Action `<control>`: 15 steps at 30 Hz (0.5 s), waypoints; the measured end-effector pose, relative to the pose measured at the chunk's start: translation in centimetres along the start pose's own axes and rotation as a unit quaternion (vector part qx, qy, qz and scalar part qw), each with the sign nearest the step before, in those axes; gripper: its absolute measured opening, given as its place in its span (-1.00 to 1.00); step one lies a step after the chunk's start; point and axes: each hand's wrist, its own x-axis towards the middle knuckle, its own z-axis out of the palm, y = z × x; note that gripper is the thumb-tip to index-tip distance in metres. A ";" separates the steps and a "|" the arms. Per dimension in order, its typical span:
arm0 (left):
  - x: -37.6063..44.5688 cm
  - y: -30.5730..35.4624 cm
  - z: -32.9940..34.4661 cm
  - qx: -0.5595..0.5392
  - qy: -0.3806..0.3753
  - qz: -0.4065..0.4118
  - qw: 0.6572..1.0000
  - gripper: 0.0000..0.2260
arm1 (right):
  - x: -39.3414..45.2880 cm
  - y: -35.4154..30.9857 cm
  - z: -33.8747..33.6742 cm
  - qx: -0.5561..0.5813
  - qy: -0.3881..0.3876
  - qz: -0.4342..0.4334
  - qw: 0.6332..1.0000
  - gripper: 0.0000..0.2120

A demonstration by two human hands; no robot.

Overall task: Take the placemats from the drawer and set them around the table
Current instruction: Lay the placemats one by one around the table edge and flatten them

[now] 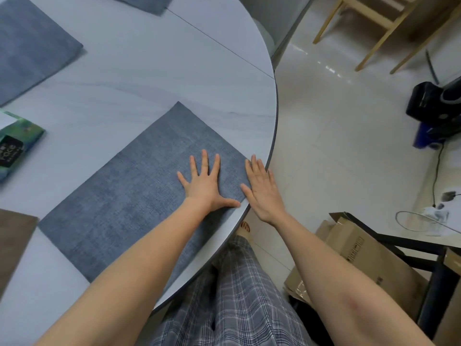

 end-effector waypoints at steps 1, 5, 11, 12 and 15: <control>-0.1 0.0 -0.2 0.004 -0.003 0.000 1.000 0.23 | 0.2 0.3 -0.3 0.008 0.000 0.015 1.000 -0.41; -0.5 -0.6 -2.1 0.024 -0.024 0.007 0.999 0.11 | 1.9 0.7 -3.4 -0.032 0.013 0.109 0.993 -0.45; 0.0 -5.6 -8.6 -0.132 0.034 -0.011 0.991 -0.51 | 8.3 -5.2 -10.1 0.013 0.080 0.038 0.996 -0.60; 0.0 -6.8 -9.7 -0.139 0.049 -0.029 0.989 -0.52 | 9.9 -6.8 -10.9 0.008 0.065 0.001 0.998 -0.62; 0.8 -10.9 -12.7 -0.171 0.088 -0.096 0.977 -0.54 | 16.0 -12.0 -11.7 -0.023 0.006 -0.114 0.993 -0.66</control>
